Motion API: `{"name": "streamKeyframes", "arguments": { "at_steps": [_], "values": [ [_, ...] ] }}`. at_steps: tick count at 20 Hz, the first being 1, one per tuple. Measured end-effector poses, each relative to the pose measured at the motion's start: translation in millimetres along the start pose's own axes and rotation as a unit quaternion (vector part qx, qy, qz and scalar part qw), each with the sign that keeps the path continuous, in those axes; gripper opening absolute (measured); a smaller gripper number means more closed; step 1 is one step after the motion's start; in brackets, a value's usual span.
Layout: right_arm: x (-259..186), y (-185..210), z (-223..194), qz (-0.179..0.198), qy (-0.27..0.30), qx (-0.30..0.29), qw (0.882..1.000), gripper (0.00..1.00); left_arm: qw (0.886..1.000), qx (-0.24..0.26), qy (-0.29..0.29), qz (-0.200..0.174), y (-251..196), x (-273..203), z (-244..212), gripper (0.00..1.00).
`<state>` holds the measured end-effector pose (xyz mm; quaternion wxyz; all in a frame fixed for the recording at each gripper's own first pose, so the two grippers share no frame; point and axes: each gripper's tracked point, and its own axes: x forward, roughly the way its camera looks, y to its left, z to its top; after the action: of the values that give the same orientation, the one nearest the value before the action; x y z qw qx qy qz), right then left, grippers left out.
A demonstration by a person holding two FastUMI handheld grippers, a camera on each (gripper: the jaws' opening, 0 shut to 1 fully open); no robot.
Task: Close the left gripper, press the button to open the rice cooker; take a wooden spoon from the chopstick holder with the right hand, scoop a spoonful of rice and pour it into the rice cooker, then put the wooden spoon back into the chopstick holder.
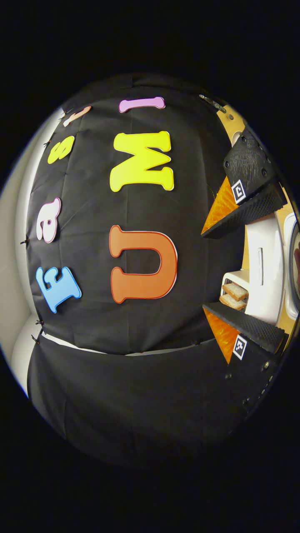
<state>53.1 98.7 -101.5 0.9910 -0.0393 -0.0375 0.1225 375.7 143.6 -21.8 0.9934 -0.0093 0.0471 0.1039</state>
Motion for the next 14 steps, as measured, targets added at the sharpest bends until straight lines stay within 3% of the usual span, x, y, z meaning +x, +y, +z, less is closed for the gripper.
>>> {"name": "streamKeyframes", "arguments": {
  "at_steps": [6,14],
  "values": [
    [-49.1,24.0,-11.0,0.056,-0.003,0.046,0.997,1.0,1.0,0.002,0.022,0.016,0.0,-30.1,-12.9,0.98],
    [-103.7,15.6,-7.5,0.047,-0.022,0.042,0.998,1.0,0.997,0.004,0.078,0.015,-8.3,-99.7,-55.6,0.98]
  ]
}}
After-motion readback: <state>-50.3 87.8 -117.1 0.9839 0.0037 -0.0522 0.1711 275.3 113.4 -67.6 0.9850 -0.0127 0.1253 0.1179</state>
